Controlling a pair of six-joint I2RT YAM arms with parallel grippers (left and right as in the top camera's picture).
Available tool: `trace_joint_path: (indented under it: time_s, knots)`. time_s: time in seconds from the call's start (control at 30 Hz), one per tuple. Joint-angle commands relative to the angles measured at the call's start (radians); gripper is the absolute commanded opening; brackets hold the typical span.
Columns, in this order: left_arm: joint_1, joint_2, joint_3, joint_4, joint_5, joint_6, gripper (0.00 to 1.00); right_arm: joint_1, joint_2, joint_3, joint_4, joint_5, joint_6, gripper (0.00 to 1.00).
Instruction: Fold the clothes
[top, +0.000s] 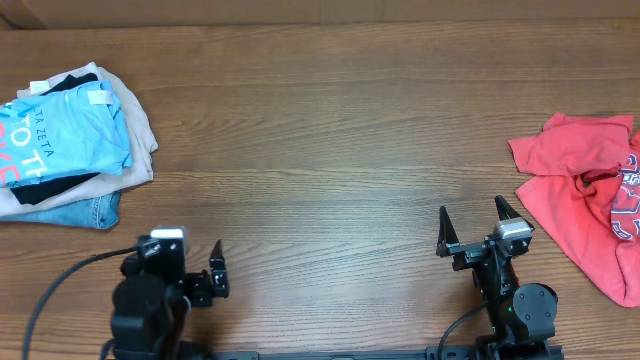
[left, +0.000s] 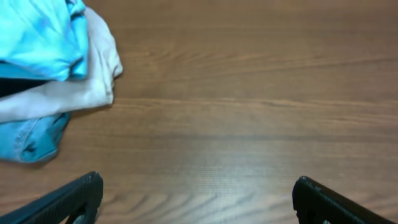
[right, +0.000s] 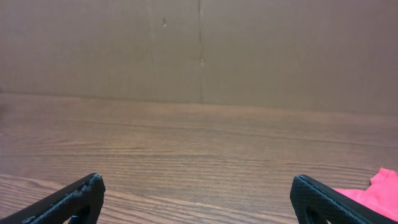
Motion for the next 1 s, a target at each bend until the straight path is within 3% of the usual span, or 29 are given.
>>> trace_joint_path:
  time_s: [0.0, 0.23, 0.4, 0.5, 0.63, 0.97]
  knots:
    - [0.011, -0.093, -0.144, 0.131, -0.011, -0.061, 1.0, 0.003, -0.009, -0.01, 0.003, 0.009, -0.004, 1.0]
    - [0.025, -0.199, -0.376, 0.511, -0.022, -0.087, 1.0, 0.003, -0.009, -0.01, 0.003, 0.009, -0.004, 1.0]
    - [0.062, -0.249, -0.524, 0.825, -0.017, -0.005, 1.0, 0.003, -0.009, -0.01, 0.003, 0.01, -0.004, 1.0]
    - [0.077, -0.248, -0.525, 0.826, -0.01, 0.047, 1.0, 0.003, -0.009, -0.01, 0.003, 0.009, -0.004, 1.0]
    - [0.08, -0.248, -0.524, 0.735, 0.0, 0.043, 1.0, 0.003, -0.009, -0.01, 0.003, 0.009, -0.004, 1.0]
    - [0.08, -0.247, -0.524, 0.734, 0.015, 0.043, 1.0, 0.003, -0.009, -0.01, 0.003, 0.01, -0.004, 1.0]
